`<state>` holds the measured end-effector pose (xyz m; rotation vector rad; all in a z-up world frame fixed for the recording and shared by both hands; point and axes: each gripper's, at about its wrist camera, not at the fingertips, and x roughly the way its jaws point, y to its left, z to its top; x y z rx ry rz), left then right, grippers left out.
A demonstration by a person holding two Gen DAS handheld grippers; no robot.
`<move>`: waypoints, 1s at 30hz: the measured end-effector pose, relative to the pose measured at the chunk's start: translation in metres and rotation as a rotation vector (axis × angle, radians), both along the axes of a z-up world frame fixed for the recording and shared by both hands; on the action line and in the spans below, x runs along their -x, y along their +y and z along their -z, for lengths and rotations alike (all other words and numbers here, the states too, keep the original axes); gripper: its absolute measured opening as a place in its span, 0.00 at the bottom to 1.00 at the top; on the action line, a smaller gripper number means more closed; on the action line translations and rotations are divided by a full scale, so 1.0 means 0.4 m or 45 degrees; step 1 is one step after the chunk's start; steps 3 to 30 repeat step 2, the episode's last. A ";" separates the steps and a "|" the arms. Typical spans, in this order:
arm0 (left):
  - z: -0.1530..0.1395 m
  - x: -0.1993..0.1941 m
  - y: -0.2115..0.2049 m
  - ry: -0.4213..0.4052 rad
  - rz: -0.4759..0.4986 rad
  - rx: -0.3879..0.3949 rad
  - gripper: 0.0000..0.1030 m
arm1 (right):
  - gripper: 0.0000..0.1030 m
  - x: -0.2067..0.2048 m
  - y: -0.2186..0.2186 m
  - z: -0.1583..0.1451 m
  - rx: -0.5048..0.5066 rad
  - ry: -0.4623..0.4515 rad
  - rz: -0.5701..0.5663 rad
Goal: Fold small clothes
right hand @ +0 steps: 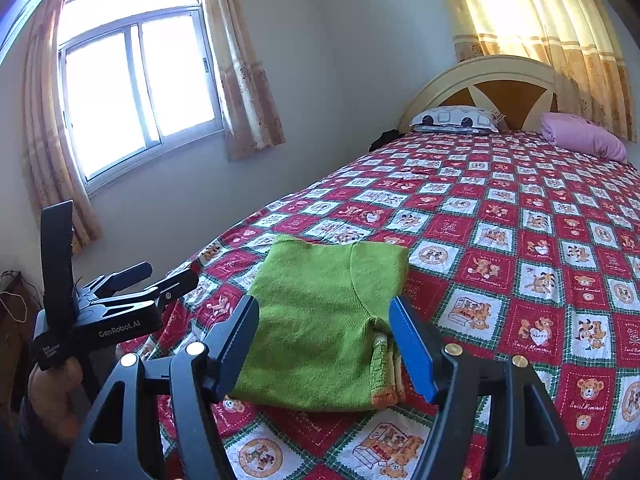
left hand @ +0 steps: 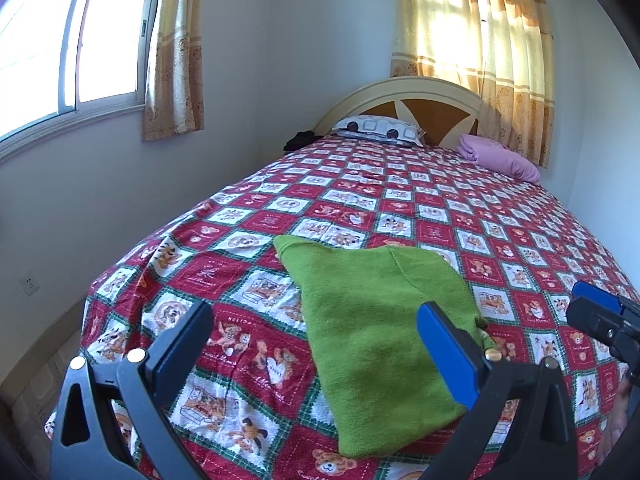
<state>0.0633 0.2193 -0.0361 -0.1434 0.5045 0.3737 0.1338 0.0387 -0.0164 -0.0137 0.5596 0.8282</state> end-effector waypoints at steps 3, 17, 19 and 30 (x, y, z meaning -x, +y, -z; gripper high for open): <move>0.002 -0.002 0.004 0.004 0.003 0.001 1.00 | 0.66 0.001 0.003 0.003 0.006 0.002 -0.004; 0.002 -0.002 0.004 0.004 0.003 0.001 1.00 | 0.66 0.001 0.003 0.003 0.006 0.002 -0.004; 0.002 -0.002 0.004 0.004 0.003 0.001 1.00 | 0.66 0.001 0.003 0.003 0.006 0.002 -0.004; 0.002 -0.002 0.004 0.004 0.003 0.001 1.00 | 0.66 0.001 0.003 0.003 0.006 0.002 -0.004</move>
